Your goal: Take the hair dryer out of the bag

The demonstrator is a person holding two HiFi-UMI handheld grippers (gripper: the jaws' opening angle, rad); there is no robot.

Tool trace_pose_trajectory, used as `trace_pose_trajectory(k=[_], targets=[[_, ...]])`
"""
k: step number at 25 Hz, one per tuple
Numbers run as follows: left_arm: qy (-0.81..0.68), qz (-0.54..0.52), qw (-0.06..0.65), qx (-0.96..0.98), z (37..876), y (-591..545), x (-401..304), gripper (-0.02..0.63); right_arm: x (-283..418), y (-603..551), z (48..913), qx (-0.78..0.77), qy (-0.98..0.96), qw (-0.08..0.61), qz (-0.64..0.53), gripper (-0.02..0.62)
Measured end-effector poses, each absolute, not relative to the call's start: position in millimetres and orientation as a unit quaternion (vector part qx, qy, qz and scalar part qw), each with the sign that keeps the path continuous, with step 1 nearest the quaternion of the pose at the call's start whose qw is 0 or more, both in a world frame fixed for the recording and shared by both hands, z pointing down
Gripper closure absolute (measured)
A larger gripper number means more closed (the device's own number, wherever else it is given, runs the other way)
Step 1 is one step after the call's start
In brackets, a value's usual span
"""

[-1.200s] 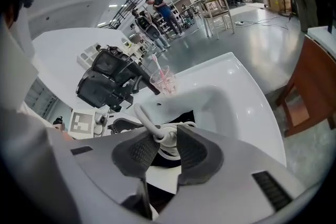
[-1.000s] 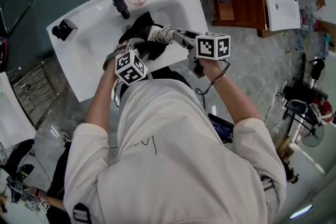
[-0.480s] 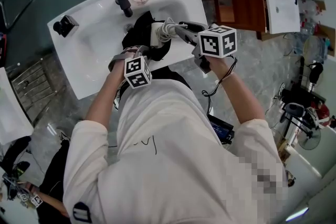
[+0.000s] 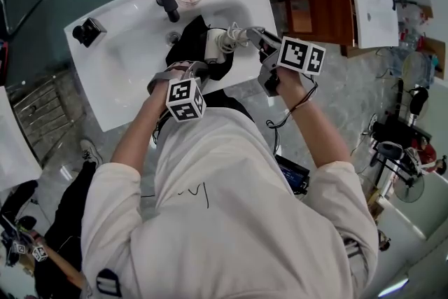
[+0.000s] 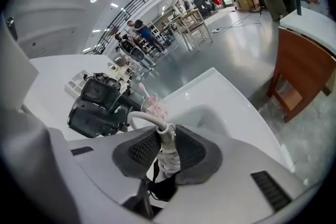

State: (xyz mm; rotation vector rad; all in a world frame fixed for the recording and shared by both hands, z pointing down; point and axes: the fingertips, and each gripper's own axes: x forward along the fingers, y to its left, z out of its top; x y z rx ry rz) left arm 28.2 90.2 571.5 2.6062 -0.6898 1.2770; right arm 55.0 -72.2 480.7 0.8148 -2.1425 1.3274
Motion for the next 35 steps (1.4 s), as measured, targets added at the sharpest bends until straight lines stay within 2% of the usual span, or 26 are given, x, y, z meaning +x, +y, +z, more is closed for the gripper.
trace_pose_trajectory(k=[4, 8, 12, 21, 25, 31, 35], targets=[[-0.222, 0.434, 0.078, 0.87, 574.9, 91.7, 33.6, 0.581, 45.6, -59.1, 501.7, 0.307, -0.782, 0.255, 0.479, 0.509], [-0.193, 0.466, 0.057, 0.862, 592.1, 104.5, 39.7, 0.581, 29.1, -65.3, 502.6, 0.319, -0.765, 0.217, 0.515, 0.511], [-0.216, 0.475, 0.079, 0.849, 606.6, 100.8, 38.1, 0.581, 8.0, -70.8, 486.9, 0.311, -0.779, 0.212, 0.501, 0.515], [-0.257, 0.511, 0.131, 0.81, 644.0, 103.6, -17.2, 0.581, 14.7, -75.9, 427.3, 0.276, -0.812, 0.174, 0.484, 0.518], [-0.293, 0.48, 0.176, 0.808, 647.0, 99.0, -35.7, 0.581, 24.1, -79.2, 423.3, 0.283, -0.821, 0.186, 0.461, 0.518], [-0.35, 0.384, 0.283, 0.806, 640.8, 89.9, -55.4, 0.581, 37.4, -78.6, 444.1, 0.295, -0.835, 0.248, 0.392, 0.519], [-0.348, 0.381, 0.291, 0.805, 636.1, 90.3, -59.6, 0.581, 40.2, -86.0, 450.2, 0.3, -0.837, 0.262, 0.375, 0.52]])
